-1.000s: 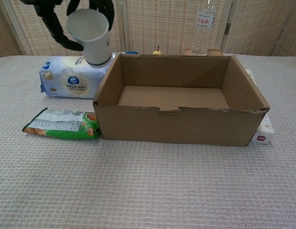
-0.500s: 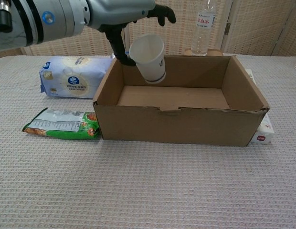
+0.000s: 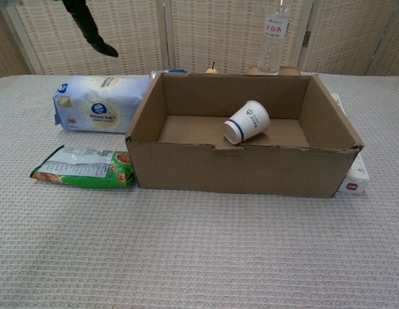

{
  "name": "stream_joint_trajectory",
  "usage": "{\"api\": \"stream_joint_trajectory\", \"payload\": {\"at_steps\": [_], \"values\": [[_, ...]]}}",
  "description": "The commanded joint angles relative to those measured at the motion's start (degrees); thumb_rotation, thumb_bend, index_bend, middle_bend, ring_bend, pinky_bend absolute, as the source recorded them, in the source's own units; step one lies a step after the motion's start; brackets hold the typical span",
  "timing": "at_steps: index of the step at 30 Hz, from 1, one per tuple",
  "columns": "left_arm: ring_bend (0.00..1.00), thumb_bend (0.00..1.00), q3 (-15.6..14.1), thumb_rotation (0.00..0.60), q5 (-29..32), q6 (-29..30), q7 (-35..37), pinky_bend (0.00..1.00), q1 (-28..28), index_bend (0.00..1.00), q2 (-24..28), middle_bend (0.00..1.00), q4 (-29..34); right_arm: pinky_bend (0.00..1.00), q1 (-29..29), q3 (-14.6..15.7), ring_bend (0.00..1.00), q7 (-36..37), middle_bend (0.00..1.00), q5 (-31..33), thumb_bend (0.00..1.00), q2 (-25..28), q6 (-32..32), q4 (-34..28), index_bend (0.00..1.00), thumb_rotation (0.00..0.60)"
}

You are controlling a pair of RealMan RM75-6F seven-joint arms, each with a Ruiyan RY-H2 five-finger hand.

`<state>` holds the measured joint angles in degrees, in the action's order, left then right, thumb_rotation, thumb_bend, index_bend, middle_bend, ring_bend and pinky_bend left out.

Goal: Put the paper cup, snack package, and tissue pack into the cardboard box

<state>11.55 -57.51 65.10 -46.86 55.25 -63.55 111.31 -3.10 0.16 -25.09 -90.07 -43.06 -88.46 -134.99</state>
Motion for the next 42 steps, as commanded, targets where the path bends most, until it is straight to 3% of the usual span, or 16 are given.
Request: {"api": "stream_joint_trajectory", "payload": {"at_steps": [1, 6, 12, 24, 30, 42], "values": [[0.17, 0.15, -4.19, 0.6, -4.24, 3.24, 6.63, 0.39, -7.36, 0.03, 7.19, 0.2, 3.96, 0.0, -0.01, 0.19, 0.0, -0.05, 0.0, -0.47, 0.0, -0.11, 0.19, 0.0, 0.0, 0.6], [0.19, 0.15, -9.29, 0.6, -9.97, 4.13, 13.46, 0.41, -13.83, 0.12, 8.53, 0.23, 3.22, 0.0, 0.27, 0.51, 0.0, -1.09, 0.0, -1.15, 0.0, -0.81, 1.11, 0.0, 0.0, 0.6], [0.19, 0.18, -12.53, 0.6, -13.82, 4.14, 15.94, 0.38, -17.71, 0.15, 2.33, 0.25, -2.64, 0.0, 0.58, 0.63, 0.0, -2.06, 0.0, -1.02, 0.0, -1.42, 1.89, 0.0, 0.0, 0.6], [0.16, 0.22, -11.01, 0.6, -7.86, -2.83, 17.6, 0.34, -17.69, 0.15, -9.0, 0.23, -15.24, 0.0, 0.36, 0.12, 0.0, -1.05, 0.0, -0.32, 0.0, -0.77, 0.79, 0.0, 0.0, 0.6], [0.12, 0.21, -10.3, 0.6, -6.95, -5.55, 17.77, 0.3, -16.84, 0.11, -10.71, 0.18, -17.59, 0.0, 0.57, -0.11, 0.0, -1.61, 0.0, 0.35, 0.0, -1.12, 0.9, 0.04, 0.0, 0.6], [0.1, 0.2, -8.71, 0.6, -3.24, -9.17, 17.42, 0.23, -15.39, 0.06, -12.78, 0.17, -19.58, 0.0, 0.89, -0.67, 0.0, -1.74, 0.0, 1.58, 0.0, -1.22, 0.71, 0.17, 0.0, 0.6]]}}
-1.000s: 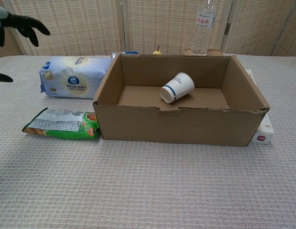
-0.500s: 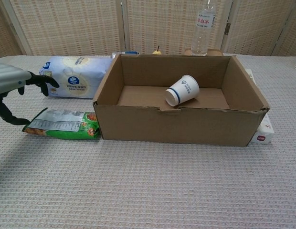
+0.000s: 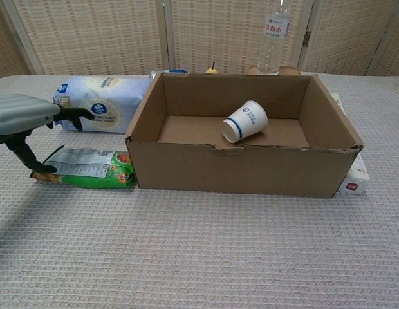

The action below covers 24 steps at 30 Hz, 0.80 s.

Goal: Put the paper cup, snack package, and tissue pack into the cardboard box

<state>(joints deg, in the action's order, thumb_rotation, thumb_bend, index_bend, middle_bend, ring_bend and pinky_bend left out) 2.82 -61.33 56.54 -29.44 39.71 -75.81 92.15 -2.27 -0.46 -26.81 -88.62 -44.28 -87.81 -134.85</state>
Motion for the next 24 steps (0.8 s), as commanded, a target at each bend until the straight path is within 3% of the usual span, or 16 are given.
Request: {"api": "stream_joint_trajectory", "payload": {"at_steps": [1, 24], "values": [[0.1, 0.19, -0.03, 0.6, 0.78, -0.88, 0.0, 0.23, 0.22, 0.06, -0.82, 0.17, -0.69, 0.0, 0.12, -0.08, 0.0, -0.03, 0.0, 0.25, 0.0, 0.02, 0.1, 0.01, 0.0, 0.6], [0.1, 0.19, 1.44, 0.6, 4.07, -5.33, 1.33, 0.25, 2.42, 0.07, -8.21, 0.17, -11.17, 0.0, 1.13, -1.22, 0.0, -0.66, 0.0, 3.39, 0.0, -0.45, 0.03, 0.31, 0.0, 0.6]]}}
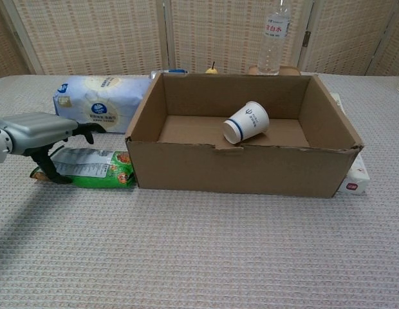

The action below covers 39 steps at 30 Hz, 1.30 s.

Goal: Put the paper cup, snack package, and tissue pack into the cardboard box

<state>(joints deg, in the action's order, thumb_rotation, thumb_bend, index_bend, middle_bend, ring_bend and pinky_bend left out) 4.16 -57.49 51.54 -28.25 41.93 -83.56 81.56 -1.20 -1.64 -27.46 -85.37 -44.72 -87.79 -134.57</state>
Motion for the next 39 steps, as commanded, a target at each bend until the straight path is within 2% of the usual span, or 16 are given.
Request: {"api": "stream_joint_trajectory", "payload": {"at_steps": [1, 5, 8, 13, 16, 20, 28, 39], "values": [[0.1, 0.19, 0.08, 0.6, 0.28, -0.46, 0.22, 0.26, 0.23, 0.07, -0.71, 0.17, -1.04, 0.0, 0.11, -0.07, 0.0, -0.03, 0.0, 0.31, 0.0, -0.03, 0.03, 0.04, 0.0, 0.6], [0.19, 0.2, -0.3, 0.6, 1.11, -1.56, 0.0, 0.34, 0.39, 0.12, -1.27, 0.21, -2.42, 0.0, 0.24, -0.08, 0.0, -0.19, 0.0, 0.5, 0.0, -0.15, 0.1, 0.08, 0.0, 0.6], [0.27, 0.22, -0.69, 0.6, 1.87, -2.12, -0.55, 0.42, 0.43, 0.21, -1.49, 0.3, -2.96, 0.0, 0.32, -0.08, 0.0, -0.33, 0.0, 0.66, 0.0, -0.27, 0.11, 0.12, 0.0, 0.6], [0.46, 0.28, -0.75, 0.6, 1.5, -0.95, -0.6, 0.6, 0.04, 0.42, -1.77, 0.53, -3.42, 0.0, 0.44, -0.07, 0.0, -0.57, 0.0, 0.83, 0.0, -0.42, 0.14, 0.1, 0.0, 0.6], [0.64, 0.34, -0.69, 0.6, 0.38, 0.22, -0.43, 0.75, -0.21, 0.61, -1.62, 0.74, -3.32, 0.0, 0.44, -0.02, 0.0, -0.59, 0.0, 0.78, 0.0, -0.45, 0.07, 0.1, 0.0, 0.6], [0.77, 0.4, -0.88, 0.6, -0.52, 0.96, -0.44, 0.87, -0.57, 0.76, -1.17, 0.9, -3.14, 0.0, 0.39, 0.07, 0.0, -0.49, 0.0, 0.6, 0.0, -0.39, -0.07, 0.06, 0.0, 0.6], [0.81, 0.42, -1.14, 0.6, -0.11, 1.44, -2.4, 0.91, -0.81, 0.79, 1.91, 0.94, -0.28, 0.0, 0.39, 0.25, 0.0, -0.28, 0.0, 0.36, 0.0, -0.31, -0.02, 0.1, 0.0, 0.6], [0.83, 0.45, 1.77, 0.6, 3.35, 5.36, -9.88, 0.94, 0.91, 0.81, 12.66, 0.97, 10.99, 0.0, 0.56, 0.5, 0.0, -0.23, 0.0, -0.09, 0.0, -0.22, 0.34, -0.11, 0.0, 0.6]]}}
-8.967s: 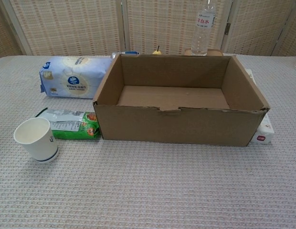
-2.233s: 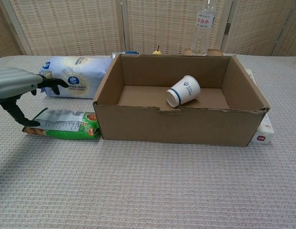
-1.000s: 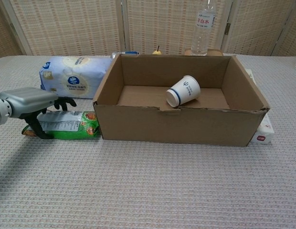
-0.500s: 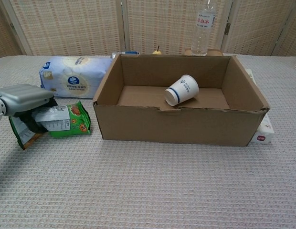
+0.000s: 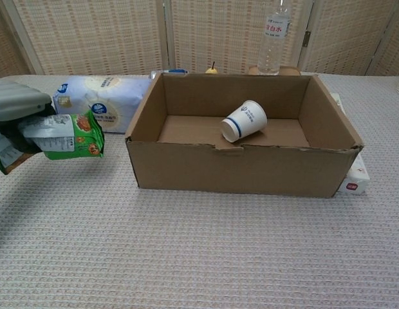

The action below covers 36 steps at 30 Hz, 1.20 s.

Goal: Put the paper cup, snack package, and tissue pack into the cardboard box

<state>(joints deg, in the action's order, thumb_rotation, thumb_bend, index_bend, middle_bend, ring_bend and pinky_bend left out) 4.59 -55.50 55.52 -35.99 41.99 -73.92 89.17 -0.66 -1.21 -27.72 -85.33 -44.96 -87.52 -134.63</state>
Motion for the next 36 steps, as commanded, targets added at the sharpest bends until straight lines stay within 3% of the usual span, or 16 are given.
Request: {"api": "stream_joint_trajectory", "payload": {"at_steps": [1, 8, 15, 22, 33, 35, 36], "values": [[0.84, 0.45, 2.01, 0.6, 1.86, 1.6, -2.59, 0.94, 1.27, 0.81, 4.34, 0.97, 5.07, 0.0, 0.01, 0.16, 0.0, 0.04, 0.0, -0.31, 0.0, 0.04, 0.14, -0.09, 0.0, 0.6], [0.84, 0.45, 5.57, 0.6, 3.47, 1.87, -7.16, 0.94, 5.64, 0.81, 9.79, 0.97, 12.72, 0.0, -0.13, 0.35, 0.0, 0.05, 0.0, -1.1, 0.0, 0.09, -0.04, -0.24, 0.0, 0.6], [0.84, 0.45, 9.38, 0.6, 8.35, 1.43, -12.76, 0.94, 12.84, 0.81, 8.22, 0.97, 15.48, 0.0, -0.5, 0.33, 0.0, 1.1, 0.0, -1.54, 0.0, 0.71, -0.72, -0.28, 0.0, 0.6], [0.84, 0.45, 12.42, 0.6, 8.98, 4.57, -14.34, 0.94, 19.62, 0.81, -2.19, 0.97, 12.13, 0.0, -0.77, 0.19, 0.0, 2.16, 0.0, -1.59, 0.0, 1.39, -1.3, -0.15, 0.0, 0.6], [0.82, 0.43, 13.24, 0.6, -1.51, 11.85, -5.66, 0.92, 23.34, 0.79, -22.33, 0.95, -1.95, 0.0, -0.66, -0.12, 0.0, 2.91, 0.0, -0.59, 0.0, 1.96, -1.26, -0.15, 0.0, 0.6], [0.74, 0.39, 13.1, 0.6, -1.7, 11.41, -4.8, 0.85, 23.57, 0.7, -24.11, 0.87, -4.13, 0.0, -0.7, -0.15, 0.0, 3.11, 0.0, -0.59, 0.0, 2.09, -1.37, -0.16, 0.0, 0.6], [0.6, 0.32, 12.87, 0.6, -0.92, 10.26, -5.02, 0.76, 23.7, 0.52, -24.25, 0.7, -4.54, 0.0, -0.71, -0.18, 0.0, 3.25, 0.0, -0.63, 0.0, 2.14, -1.43, -0.13, 0.0, 0.6]]}}
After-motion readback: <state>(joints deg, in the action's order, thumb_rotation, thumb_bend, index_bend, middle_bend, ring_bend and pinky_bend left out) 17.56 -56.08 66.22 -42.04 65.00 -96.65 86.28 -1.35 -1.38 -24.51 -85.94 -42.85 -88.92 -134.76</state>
